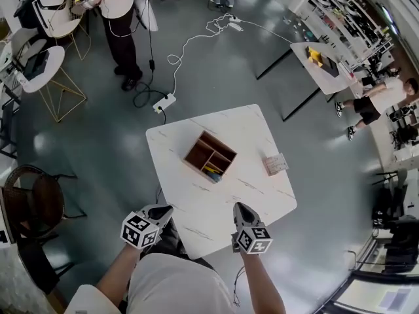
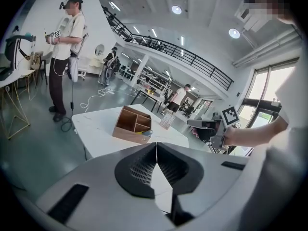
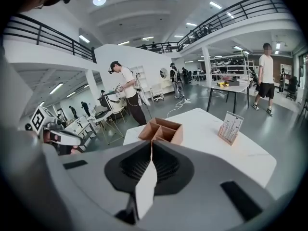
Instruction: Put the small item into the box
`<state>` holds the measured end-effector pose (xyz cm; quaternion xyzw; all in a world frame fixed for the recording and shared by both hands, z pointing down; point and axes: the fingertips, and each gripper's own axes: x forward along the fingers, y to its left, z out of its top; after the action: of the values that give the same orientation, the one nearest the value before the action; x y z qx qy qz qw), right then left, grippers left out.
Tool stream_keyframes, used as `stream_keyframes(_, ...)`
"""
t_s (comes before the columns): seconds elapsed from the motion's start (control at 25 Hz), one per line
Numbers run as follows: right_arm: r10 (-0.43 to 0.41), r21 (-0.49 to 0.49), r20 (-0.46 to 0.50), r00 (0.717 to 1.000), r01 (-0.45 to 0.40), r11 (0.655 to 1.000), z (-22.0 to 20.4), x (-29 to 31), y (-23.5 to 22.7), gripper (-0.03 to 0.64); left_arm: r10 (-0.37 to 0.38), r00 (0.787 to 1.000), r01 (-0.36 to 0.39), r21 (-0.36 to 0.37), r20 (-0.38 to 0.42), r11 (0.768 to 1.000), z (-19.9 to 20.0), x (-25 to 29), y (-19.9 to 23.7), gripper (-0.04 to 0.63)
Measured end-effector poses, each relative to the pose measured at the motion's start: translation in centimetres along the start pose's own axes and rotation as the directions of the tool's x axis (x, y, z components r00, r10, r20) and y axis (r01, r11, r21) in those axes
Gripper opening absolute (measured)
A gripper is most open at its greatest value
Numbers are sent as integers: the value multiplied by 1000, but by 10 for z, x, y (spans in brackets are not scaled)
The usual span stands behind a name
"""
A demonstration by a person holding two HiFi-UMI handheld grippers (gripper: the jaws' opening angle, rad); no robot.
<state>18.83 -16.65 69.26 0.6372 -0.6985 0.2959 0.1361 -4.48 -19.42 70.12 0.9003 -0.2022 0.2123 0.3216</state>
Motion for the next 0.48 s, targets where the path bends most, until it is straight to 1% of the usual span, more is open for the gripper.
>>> stream_keyframes(0.12,13,18,35,999,-14,1000,-3,-28,3,29,19,1000,-19,3,12,1000,-5,-13,-18,14)
stream_keyframes(0.24,23,27,67,998,-25,999,-8,-56,6,28,35,999,-35,22,15,999,-12,-24,-35,14)
stream_keyframes(0.48,10,62,96,995,-16,998,-39,-109,7,28,41,999,-42,52,14,998,-35,-40,-68,14)
